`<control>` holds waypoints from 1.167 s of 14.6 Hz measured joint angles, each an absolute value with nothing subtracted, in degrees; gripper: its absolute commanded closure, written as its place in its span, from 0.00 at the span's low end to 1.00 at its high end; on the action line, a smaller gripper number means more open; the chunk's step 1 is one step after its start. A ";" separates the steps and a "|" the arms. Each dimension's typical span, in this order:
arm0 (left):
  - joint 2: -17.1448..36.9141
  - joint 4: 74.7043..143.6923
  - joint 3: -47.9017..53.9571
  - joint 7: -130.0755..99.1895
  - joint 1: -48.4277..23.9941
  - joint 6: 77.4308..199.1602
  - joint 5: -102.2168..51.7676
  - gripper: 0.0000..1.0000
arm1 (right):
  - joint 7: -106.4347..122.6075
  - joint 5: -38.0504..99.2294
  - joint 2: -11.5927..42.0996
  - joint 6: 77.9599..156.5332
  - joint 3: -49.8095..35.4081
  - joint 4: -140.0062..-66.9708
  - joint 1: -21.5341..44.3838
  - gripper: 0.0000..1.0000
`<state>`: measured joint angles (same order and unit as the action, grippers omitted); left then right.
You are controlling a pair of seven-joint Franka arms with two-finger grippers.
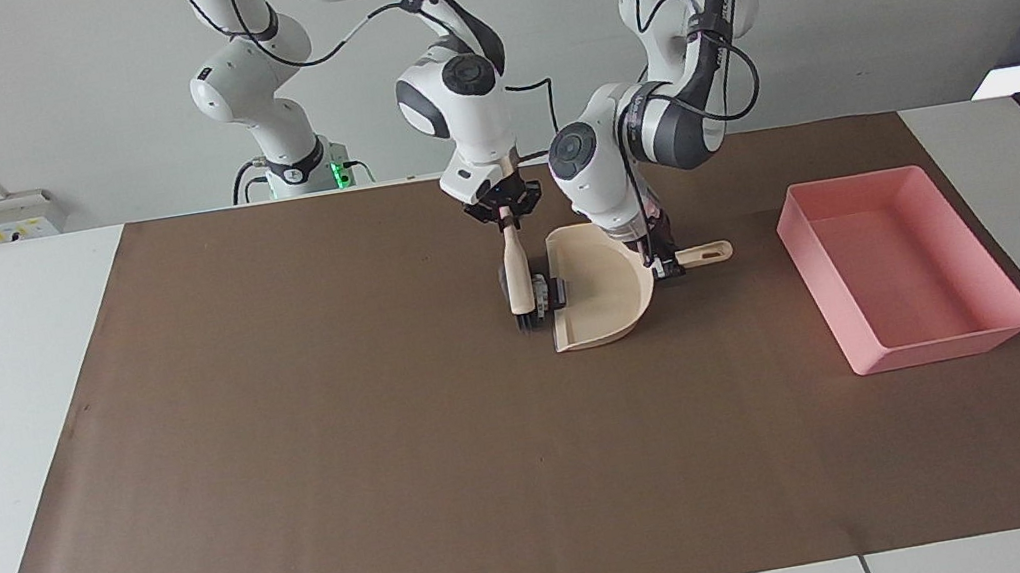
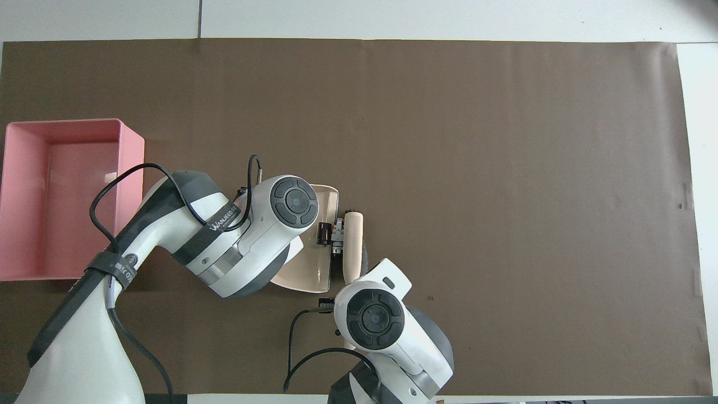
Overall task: Clean e-waste and dump in bin
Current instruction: 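Sweep the component into the dustpan with the brush in the right gripper, then lift the dustpan toward the pink bin while the right gripper returns the brush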
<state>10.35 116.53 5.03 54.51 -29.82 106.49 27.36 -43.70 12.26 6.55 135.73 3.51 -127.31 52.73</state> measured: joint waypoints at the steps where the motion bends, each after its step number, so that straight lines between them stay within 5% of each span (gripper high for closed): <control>1: 10.35 116.53 5.01 54.48 -29.82 106.44 27.43 1.00 | -43.80 14.36 8.42 135.79 3.51 -124.88 53.13 1.00; 9: 10.37 117.05 4.86 54.38 -29.50 108.20 27.48 1.00 | -43.77 19.31 10.67 131.54 3.61 -118.15 53.15 1.00; 17: 7.50 119.65 4.68 56.75 -25.17 115.59 23.00 1.00 | -43.23 10.31 -1.39 105.48 4.65 -117.05 45.69 1.00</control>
<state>7.50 119.65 4.68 56.75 -25.17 115.59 23.00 -43.23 10.31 -1.39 105.48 4.65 -117.05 45.69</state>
